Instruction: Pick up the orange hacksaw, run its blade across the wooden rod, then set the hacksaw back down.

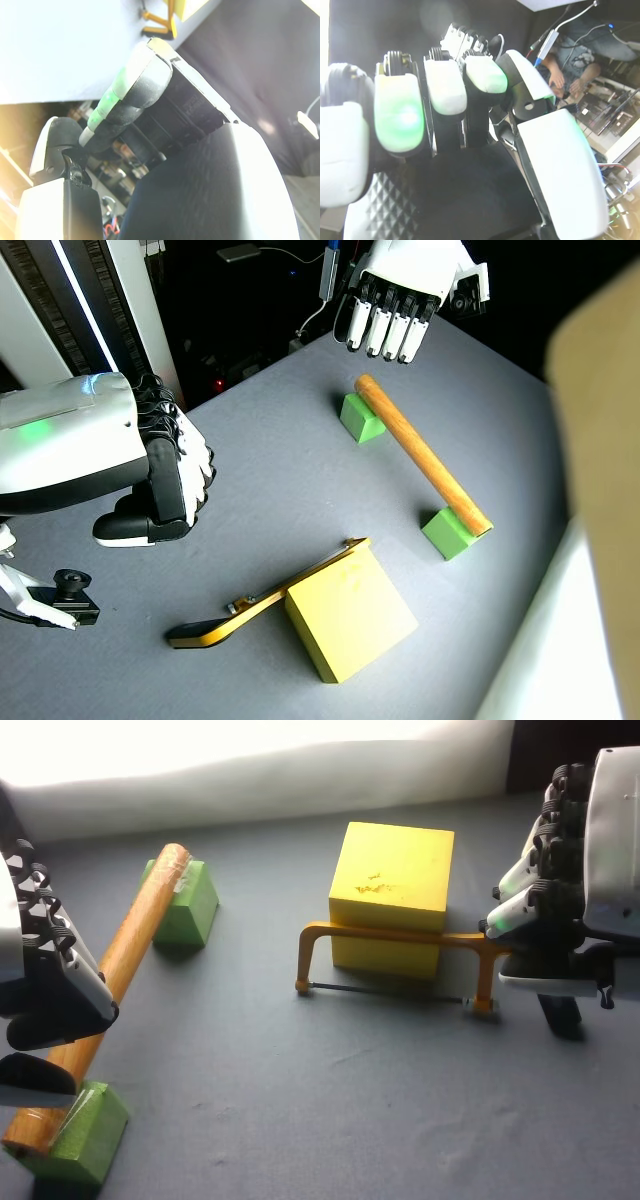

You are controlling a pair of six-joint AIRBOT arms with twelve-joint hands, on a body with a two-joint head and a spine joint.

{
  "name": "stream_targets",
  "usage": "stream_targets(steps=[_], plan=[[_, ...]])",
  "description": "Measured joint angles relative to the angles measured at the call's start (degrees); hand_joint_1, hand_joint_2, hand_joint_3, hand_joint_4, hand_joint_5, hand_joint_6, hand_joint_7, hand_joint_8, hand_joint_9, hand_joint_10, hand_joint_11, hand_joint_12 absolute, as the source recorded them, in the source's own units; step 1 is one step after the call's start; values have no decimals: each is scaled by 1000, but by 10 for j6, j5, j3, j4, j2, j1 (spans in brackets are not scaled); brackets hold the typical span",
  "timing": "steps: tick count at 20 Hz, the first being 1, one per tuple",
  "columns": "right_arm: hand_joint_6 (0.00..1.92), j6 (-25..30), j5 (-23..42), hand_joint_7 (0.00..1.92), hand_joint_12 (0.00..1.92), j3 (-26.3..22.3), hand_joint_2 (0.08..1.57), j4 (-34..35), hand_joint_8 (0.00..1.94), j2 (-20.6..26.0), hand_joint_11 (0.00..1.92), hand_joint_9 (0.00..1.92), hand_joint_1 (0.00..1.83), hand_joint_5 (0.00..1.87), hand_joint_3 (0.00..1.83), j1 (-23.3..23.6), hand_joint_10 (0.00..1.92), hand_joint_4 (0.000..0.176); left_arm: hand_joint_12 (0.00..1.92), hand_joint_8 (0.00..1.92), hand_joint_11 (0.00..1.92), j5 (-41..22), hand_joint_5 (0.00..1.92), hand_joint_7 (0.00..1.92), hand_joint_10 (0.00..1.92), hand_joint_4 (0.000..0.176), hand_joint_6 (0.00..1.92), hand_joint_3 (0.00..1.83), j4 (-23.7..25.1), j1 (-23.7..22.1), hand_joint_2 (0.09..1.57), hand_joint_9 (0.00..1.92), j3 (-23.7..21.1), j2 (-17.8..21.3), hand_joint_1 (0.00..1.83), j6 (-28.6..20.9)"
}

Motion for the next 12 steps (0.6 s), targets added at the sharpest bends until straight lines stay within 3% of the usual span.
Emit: stream_targets(steps=[1,5,9,11,12], plan=[[3,5,-2,22,185,0,1002,0,3,0,0,26,169,8,29,0,6,0,103,2,0,0,43,25,3,0,3,6,4,1,1153,32,0,2,0,1],[0,29,-7,5,91,1,1024,-1,0,-2,0,7,141,0,9,0,0,0,30,5,17,-20,29,13,4,0,4,1,11,3,1159,11,1,3,0,-1],[3,163,-20,33,202,2,1013,7,2,-2,0,36,171,21,0,2,3,0,37,8,30,-19,34,24,6,0,6,2,28,6,1161,19,9,3,0,-1],[0,189,-23,19,162,2,1022,43,0,-2,0,21,195,3,1,2,0,0,34,6,16,-20,28,20,5,0,4,2,24,6,1162,14,11,3,0,-2],[0,239,-27,19,157,3,1026,65,1,-2,0,22,203,1,3,2,1,0,40,8,27,-20,35,28,8,0,7,0,29,6,1159,21,16,3,0,-4]])
